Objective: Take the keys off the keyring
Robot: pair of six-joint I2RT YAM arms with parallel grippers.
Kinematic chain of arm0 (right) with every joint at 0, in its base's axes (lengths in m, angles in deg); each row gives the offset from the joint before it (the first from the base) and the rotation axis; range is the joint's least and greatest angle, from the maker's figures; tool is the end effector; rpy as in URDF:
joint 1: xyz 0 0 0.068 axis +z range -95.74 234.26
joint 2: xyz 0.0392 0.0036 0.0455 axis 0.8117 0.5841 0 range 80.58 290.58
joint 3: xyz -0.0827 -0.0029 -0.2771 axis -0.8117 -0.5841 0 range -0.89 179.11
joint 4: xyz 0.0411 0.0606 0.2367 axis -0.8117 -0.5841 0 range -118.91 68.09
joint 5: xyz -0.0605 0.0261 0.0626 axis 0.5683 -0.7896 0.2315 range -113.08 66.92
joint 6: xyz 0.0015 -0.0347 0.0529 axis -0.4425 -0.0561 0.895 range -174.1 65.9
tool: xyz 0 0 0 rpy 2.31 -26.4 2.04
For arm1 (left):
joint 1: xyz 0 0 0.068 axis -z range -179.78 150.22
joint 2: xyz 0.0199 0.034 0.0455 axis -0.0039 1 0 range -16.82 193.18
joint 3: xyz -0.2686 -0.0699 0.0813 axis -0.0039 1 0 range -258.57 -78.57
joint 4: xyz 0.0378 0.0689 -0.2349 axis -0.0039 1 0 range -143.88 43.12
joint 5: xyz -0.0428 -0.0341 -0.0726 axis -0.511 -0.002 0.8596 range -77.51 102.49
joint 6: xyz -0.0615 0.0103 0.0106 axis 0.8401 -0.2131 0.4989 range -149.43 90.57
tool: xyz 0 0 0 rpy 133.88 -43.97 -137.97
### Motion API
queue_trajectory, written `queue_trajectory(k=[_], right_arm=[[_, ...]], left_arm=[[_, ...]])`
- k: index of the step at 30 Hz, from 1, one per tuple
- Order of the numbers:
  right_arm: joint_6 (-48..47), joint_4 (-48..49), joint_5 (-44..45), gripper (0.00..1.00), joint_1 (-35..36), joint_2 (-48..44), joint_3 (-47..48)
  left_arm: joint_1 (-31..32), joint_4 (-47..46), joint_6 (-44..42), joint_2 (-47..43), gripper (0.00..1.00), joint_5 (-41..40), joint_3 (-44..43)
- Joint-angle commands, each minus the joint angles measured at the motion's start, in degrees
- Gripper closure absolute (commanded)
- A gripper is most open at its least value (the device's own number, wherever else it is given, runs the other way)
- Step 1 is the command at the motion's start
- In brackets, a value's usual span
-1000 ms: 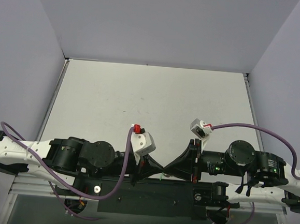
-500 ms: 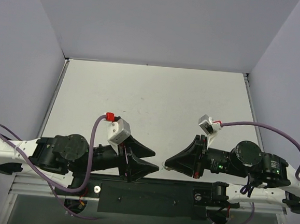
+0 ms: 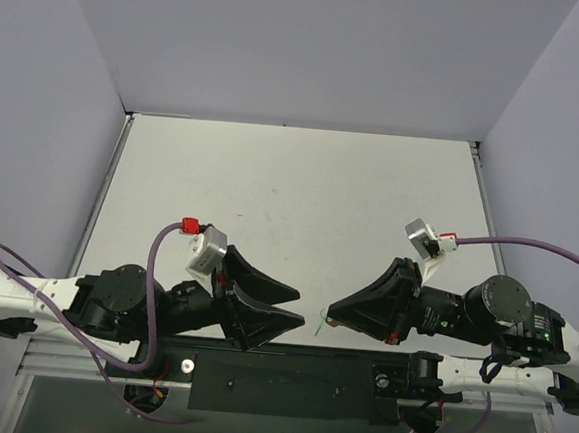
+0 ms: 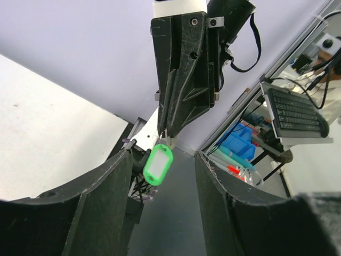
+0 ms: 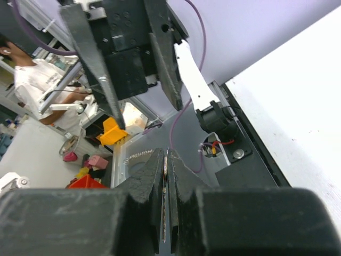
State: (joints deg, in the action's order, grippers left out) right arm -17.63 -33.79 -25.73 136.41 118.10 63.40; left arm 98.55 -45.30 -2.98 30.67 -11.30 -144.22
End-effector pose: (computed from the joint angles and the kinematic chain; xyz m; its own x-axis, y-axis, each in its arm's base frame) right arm 0.0106 0.0937 0.4734 -0.5636 0.2596 -0.7842 -0.8216 -0.0773 0.5648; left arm -0.0020 -0.1484 0.4690 -0.4505 -0.2638 -0.8529 0.8514 0.1606 -0.4994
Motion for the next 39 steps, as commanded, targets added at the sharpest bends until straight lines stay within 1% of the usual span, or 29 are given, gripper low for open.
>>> queue_trajectory(k=[1,4,12,17,29,37,39], right_arm=[[0.71,9.23,-3.23,1.00,-0.24,-0.69,-0.75],[0.80,12.05,-4.55,1.00,-0.24,-0.78,-0.84],[1.41,16.18,-6.66,1.00,-0.24,-0.52,-0.75],[1.33,17.24,-7.19,1.00,-0.24,-0.51,-0.57],[0.89,18.03,-8.15,1.00,-0.24,-0.08,0.92],[0.71,18.12,-8.15,1.00,-0.24,0.10,1.27],[0.62,18.12,-8.15,1.00,-0.24,0.10,1.27]], left_arm=[[0.29,-15.93,1.40,-2.40,0.41,1.11,4.21],[0.29,-21.04,1.58,-2.57,0.42,2.26,6.67],[0.29,-26.41,1.58,-0.73,0.49,3.93,7.46],[0.29,-27.39,1.49,0.85,0.54,4.63,6.50],[0.29,-30.20,2.02,3.31,0.57,5.60,6.06],[0.29,-28.88,1.93,4.63,0.69,5.60,4.48],[0.29,-28.79,2.02,4.63,0.74,5.51,4.48]])
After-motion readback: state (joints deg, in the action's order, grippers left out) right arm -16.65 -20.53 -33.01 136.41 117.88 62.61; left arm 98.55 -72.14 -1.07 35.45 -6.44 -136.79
